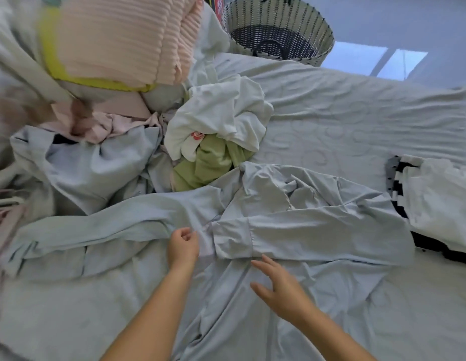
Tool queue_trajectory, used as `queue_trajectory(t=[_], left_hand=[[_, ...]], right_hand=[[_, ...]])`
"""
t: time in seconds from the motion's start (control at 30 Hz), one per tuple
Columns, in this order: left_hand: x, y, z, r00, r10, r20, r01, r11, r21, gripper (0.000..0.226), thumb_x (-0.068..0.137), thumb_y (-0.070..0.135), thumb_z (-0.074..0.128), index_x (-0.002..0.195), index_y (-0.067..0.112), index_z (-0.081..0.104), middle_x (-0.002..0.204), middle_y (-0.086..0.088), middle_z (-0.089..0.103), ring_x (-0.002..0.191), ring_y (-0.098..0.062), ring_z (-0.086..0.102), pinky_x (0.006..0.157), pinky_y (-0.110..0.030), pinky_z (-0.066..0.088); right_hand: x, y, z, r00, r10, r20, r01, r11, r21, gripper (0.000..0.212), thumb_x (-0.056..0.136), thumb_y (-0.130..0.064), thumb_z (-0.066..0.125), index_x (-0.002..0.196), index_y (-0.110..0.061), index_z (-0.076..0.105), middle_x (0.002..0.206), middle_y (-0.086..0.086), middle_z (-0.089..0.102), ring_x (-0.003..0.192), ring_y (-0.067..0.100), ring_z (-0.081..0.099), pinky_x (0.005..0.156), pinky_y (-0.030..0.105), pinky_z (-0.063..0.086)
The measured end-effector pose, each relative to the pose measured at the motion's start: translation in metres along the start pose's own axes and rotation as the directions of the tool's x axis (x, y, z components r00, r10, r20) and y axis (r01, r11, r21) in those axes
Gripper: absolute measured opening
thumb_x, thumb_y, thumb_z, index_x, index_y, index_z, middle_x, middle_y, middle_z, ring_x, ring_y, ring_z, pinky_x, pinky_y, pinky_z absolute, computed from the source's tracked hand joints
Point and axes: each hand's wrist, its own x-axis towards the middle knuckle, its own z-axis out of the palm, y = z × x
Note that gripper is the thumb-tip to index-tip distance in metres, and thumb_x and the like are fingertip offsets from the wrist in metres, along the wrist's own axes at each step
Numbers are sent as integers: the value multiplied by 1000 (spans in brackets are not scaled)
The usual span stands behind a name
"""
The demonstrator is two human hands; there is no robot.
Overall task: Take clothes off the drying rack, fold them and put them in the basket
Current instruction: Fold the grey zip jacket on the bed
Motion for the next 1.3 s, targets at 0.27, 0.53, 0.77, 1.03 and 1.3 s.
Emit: queue_trajectory(t=[0.27,0.53,0.77,1.03,1.3], left_hand=[[48,-31,-118,966,-40,-257,11,993,-115,30,92,12,53,121,4,53,115,-8,59,98,-22,55,79,-26,38],[133,-83,-250,926,-136,-352,98,988,-123,46,91,14,59,133,0,46,136,-18,49,123,-31,49,99,-34,39],[192,-115,-307,899,-124,-419,73,988,-136,42,88,17,64,125,4,50,123,-14,57,113,-30,56,92,-36,46],[225,-145,-318,871,-301,-389,229,948,-221,51,88,20,65,131,3,45,126,-15,58,114,-34,57,90,-37,47],[236,-146,-341,897,-233,-374,207,972,-109,16,94,9,51,106,8,60,110,-15,65,98,-34,61,74,-33,44]], right_hand=[[53,-78,22,996,-82,42,85,993,-76,53,94,-36,57,143,-33,38,157,-7,24,143,11,26,110,26,31],[124,-180,73,976,-214,-34,210,973,-97,46,91,-25,63,136,-24,52,149,-5,38,138,15,36,109,27,31],[168,-234,111,951,-309,10,306,935,-180,49,92,-26,61,139,-25,48,149,-2,40,136,17,39,107,28,30],[204,-254,139,913,-376,159,398,735,-549,56,94,-33,54,146,-28,35,156,0,27,145,19,22,117,36,11],[207,-255,150,944,-236,231,329,629,-704,59,98,-41,38,151,-35,14,161,-5,3,149,14,-2,119,39,-1]])
